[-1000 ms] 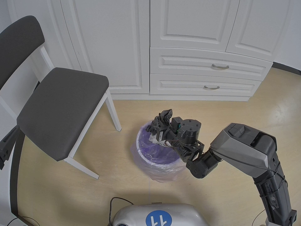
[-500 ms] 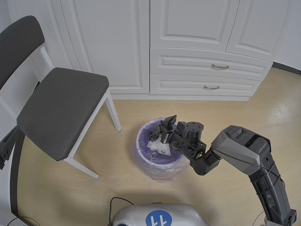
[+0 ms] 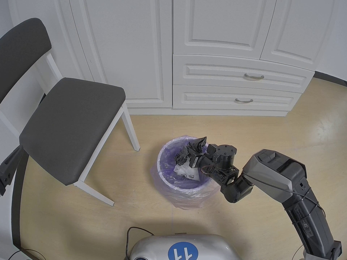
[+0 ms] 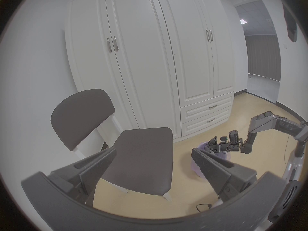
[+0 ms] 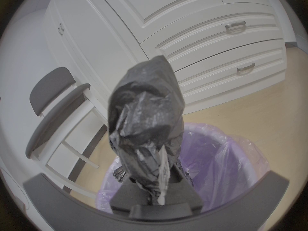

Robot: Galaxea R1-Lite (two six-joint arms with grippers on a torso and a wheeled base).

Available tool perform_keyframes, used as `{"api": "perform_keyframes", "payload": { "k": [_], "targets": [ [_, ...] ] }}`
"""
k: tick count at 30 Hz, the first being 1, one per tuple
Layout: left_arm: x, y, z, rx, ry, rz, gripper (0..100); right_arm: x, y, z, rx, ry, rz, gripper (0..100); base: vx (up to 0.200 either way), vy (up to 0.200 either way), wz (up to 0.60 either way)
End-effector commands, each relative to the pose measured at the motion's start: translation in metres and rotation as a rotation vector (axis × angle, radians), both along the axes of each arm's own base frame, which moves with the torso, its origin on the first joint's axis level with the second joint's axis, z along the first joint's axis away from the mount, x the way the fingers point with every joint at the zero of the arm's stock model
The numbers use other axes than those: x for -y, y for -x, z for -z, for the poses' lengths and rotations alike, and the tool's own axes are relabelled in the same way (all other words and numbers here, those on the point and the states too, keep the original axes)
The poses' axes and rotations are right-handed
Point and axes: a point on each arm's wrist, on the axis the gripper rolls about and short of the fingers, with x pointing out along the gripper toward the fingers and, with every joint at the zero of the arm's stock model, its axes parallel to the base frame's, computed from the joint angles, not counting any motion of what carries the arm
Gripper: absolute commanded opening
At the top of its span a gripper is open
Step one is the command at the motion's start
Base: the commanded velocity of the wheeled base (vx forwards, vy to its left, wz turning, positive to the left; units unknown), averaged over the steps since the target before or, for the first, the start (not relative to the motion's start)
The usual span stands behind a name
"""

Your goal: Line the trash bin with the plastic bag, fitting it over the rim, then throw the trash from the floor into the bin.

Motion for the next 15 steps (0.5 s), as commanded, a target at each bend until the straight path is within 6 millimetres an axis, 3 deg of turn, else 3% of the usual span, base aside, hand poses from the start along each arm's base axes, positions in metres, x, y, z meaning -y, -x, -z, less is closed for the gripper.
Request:
{"api": "perform_keyframes", "payload": {
  "k": [1, 10, 11, 15],
  "targets": [
    [0.0003, -0.0013, 0.0015, -0.008, -0.002, 0.0, 100, 0.0042, -0.0035, 0.0184, -0.017, 0.028, 0.009, 0, 0.0, 0.0, 0.0],
    [0.0003, -0.0017, 0.0016, -0.01, -0.002, 0.0, 100, 0.0026, -0.0002, 0.0138, -0.003, 0.037, 0.008, 0, 0.0, 0.0, 0.0],
    [0.0003, -0.0017, 0.0016, -0.01, -0.002, 0.0, 100, 0.0021, 0.0005, 0.0136, -0.001, 0.041, 0.006, 100, 0.0, 0.0, 0.0],
    [0.0003, -0.0017, 0.0016, -0.01, -0.002, 0.0, 100, 0.0016, 0.0011, 0.0103, 0.032, 0.028, 0.007, 100, 0.0, 0.0, 0.0]
  ]
}}
